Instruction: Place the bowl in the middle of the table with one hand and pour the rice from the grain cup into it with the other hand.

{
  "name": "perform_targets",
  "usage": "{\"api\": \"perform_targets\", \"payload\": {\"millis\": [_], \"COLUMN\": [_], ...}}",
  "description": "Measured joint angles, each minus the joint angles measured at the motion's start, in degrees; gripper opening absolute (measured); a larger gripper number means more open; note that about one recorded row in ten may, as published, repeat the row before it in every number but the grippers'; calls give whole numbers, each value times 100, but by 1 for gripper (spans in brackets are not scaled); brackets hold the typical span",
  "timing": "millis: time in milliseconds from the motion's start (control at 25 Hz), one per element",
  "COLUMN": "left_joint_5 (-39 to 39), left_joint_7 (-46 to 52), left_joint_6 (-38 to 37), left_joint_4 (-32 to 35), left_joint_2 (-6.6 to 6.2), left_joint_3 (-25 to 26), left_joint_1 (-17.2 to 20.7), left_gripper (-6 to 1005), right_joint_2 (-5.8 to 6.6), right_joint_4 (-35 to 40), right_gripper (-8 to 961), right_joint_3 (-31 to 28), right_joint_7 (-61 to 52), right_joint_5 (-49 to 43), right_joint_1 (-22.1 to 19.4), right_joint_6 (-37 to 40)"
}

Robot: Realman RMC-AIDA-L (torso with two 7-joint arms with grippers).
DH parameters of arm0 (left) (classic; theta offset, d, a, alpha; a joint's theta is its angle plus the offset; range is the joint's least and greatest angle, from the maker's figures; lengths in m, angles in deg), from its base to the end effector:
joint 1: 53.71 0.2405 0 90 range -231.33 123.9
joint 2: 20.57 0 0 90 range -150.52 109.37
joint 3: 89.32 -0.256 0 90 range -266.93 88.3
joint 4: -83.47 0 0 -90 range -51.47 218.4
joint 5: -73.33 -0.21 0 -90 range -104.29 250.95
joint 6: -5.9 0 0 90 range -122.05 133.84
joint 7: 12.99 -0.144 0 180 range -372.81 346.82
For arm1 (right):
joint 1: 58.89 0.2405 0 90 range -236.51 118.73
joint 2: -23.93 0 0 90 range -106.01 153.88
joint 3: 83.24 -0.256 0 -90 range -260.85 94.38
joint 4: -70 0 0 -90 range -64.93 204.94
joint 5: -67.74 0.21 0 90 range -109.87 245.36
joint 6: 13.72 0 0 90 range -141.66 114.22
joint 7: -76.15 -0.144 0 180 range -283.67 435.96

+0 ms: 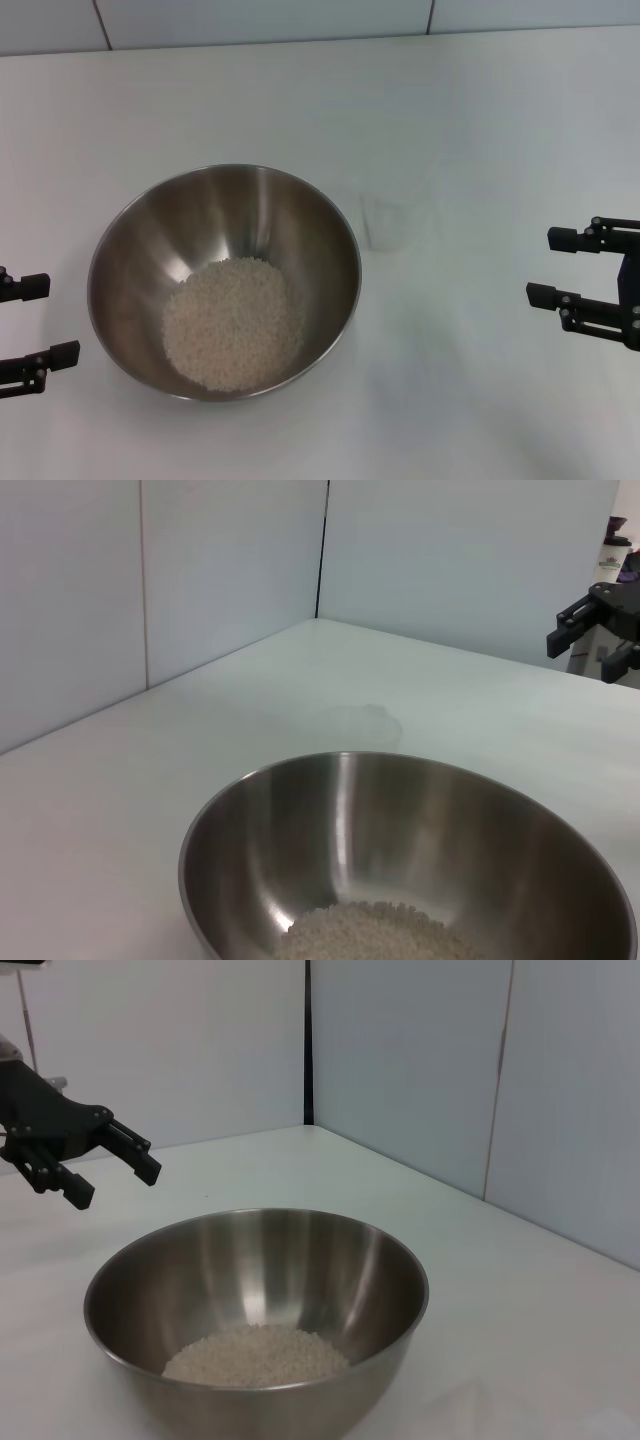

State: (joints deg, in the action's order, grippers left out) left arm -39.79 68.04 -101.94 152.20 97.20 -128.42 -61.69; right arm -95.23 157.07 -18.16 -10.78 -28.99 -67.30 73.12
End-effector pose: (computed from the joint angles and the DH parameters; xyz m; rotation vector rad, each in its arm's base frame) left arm -0.3073 0.2279 0.0922 -2.7170 -0.4856 -0.4654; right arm 0.2645 0.2205 0.0688 -2.5840 0.3820 0.4630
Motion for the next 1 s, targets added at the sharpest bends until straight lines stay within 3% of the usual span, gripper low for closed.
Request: {"api": "perform_targets", "payload": {"millis": [1000], "left_joint_5": [-10], "left_joint_7": [-7], "left_joint_6": [0], "left_joint_4": [-6], "left_joint_2": [-18], "left_joint_3": [-18], "left_joint_1": [-37], "left_gripper": [810], "right_joint_2": [-1], "right_joint_4": [-25], "right_gripper": [600], "right_joint_3": [40], "right_joint_7": [-78], "right_joint_5": [-149], "right_joint_1": [77], "right_joint_6": [7]}}
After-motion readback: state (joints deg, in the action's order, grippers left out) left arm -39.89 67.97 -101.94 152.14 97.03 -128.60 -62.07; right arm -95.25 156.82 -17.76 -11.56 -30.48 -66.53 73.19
